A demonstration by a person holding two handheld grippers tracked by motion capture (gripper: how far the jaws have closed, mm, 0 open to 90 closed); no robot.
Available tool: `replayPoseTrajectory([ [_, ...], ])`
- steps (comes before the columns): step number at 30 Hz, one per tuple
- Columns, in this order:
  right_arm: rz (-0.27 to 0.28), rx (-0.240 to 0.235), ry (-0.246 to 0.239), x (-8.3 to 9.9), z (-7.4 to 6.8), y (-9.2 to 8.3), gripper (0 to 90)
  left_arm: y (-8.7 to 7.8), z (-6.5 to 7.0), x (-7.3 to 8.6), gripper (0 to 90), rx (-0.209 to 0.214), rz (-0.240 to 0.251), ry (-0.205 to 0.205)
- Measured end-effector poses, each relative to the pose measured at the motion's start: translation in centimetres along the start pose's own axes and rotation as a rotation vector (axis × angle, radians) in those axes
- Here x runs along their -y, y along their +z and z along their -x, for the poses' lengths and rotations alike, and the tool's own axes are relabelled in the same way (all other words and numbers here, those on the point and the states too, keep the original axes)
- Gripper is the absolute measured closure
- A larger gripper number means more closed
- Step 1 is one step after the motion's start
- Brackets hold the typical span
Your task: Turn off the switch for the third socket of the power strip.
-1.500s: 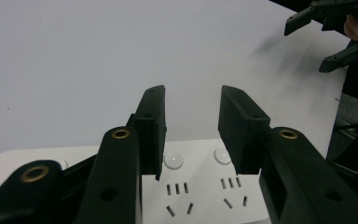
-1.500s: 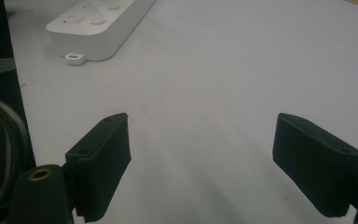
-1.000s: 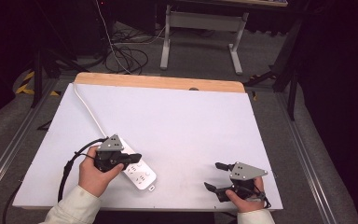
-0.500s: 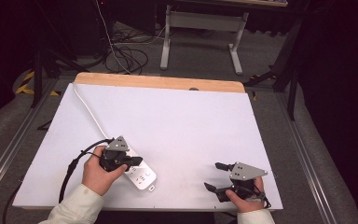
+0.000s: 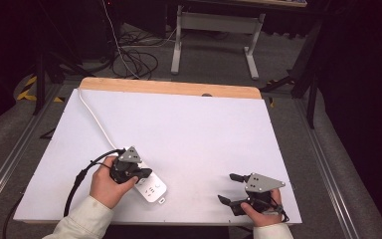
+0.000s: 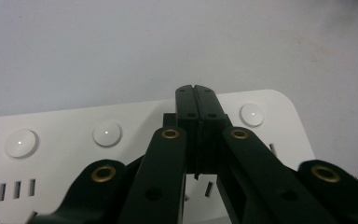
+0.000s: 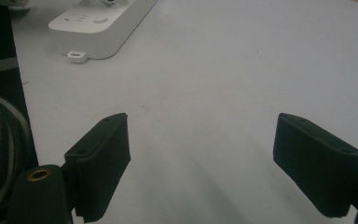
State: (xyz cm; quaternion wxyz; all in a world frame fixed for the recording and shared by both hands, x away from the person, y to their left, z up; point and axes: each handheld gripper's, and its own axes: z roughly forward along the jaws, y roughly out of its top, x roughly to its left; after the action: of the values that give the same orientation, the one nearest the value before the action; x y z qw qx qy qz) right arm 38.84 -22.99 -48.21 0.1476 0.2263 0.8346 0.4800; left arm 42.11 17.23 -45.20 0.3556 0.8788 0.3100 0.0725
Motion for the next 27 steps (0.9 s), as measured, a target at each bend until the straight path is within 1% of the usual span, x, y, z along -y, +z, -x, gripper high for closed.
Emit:
replayPoseTrajectory([
  [7, -0.001, 0.000, -0.001, 0.01, 0.00, -0.01, 19.2, 0.18, 0.07, 0.02, 90.0, -0.013, -0.006, 0.009],
  [8, -0.001, 0.000, -0.001, 0.01, -0.01, 0.00, 19.2, 0.22, 0.06, 0.02, 90.0, -0.019, -0.006, 0.018],
  [21, -0.003, -0.002, -0.003, 0.00, -0.03, -0.01, 19.1, 0.38, 0.07, 0.10, 90.0, -0.021, -0.002, 0.027],
  [25, -0.004, -0.003, -0.004, 0.00, -0.04, 0.00, 19.1, 0.48, 0.16, 0.18, 90.0, -0.032, -0.001, 0.034],
  [27, -0.004, -0.003, -0.004, 0.00, -0.05, 0.01, 19.1, 0.49, 0.15, 0.19, 90.0, -0.032, -0.004, 0.035],
])
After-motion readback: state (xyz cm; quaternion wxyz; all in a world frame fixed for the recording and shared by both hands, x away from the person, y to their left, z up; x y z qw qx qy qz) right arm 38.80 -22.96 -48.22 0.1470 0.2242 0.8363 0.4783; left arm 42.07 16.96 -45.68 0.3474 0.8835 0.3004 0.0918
